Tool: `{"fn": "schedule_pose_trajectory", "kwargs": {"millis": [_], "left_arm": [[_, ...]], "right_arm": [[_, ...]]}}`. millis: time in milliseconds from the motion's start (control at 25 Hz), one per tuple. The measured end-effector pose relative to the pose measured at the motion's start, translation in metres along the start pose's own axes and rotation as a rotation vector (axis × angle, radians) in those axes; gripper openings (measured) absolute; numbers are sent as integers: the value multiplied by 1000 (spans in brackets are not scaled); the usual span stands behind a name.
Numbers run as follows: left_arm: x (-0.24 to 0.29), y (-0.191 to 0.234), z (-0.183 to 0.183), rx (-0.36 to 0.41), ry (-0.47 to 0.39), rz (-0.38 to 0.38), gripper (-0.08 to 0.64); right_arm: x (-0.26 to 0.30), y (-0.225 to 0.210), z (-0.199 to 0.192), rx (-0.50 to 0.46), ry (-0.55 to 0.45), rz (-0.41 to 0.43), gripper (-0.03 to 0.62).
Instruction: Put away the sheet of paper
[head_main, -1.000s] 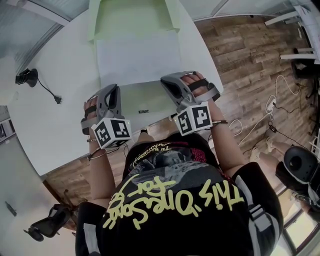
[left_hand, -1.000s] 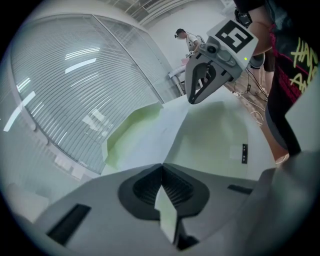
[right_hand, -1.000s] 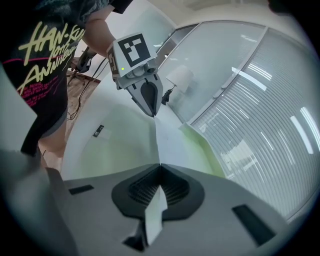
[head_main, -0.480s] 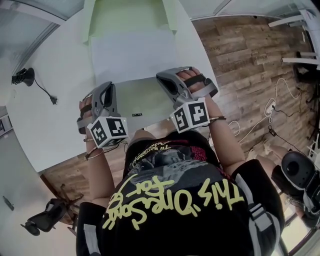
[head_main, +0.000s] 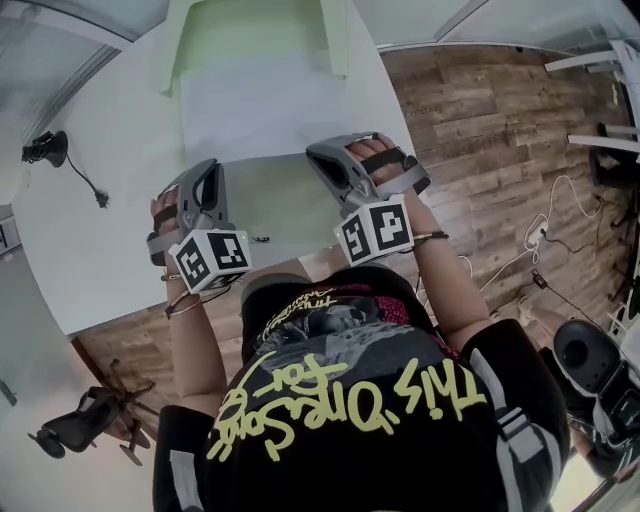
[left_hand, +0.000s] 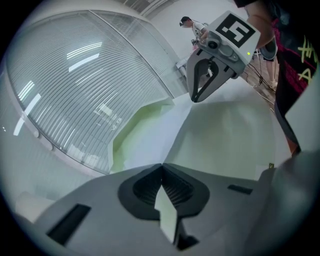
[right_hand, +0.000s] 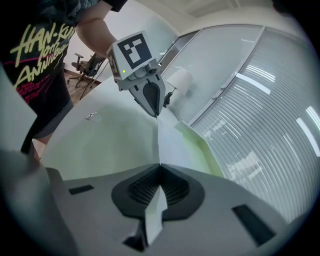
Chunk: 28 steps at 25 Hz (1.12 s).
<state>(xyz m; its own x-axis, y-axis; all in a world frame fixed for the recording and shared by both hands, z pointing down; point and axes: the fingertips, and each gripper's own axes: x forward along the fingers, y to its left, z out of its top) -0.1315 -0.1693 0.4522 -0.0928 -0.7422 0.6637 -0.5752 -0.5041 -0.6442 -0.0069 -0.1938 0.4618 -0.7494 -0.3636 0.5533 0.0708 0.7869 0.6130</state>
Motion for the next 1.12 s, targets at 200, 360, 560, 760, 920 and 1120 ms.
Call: {"fn": "schedule_pose_trajectory", "kwargs": {"millis": [200, 360, 560, 760, 920, 1120], "left_arm": [[6, 6, 1, -15, -7, 3, 6], [12, 7, -8, -3, -18, -30, 6], [18, 10, -10, 17, -40, -62, 6], [25, 16, -14, 37, -53, -81, 6], [30, 16, -14, 38, -62, -92, 6], [35, 21, -13, 30, -71, -92, 6]], "right_arm": [[6, 0, -2, -14, 2, 11, 9], [13, -2, 1, 9, 17, 4, 9], [19, -4, 1, 29, 46, 1, 8], [27, -8, 3, 28, 69, -9, 9], [31, -12, -1, 27, 87, -17, 9], [34, -19, -1, 28, 98, -30, 9]]}}
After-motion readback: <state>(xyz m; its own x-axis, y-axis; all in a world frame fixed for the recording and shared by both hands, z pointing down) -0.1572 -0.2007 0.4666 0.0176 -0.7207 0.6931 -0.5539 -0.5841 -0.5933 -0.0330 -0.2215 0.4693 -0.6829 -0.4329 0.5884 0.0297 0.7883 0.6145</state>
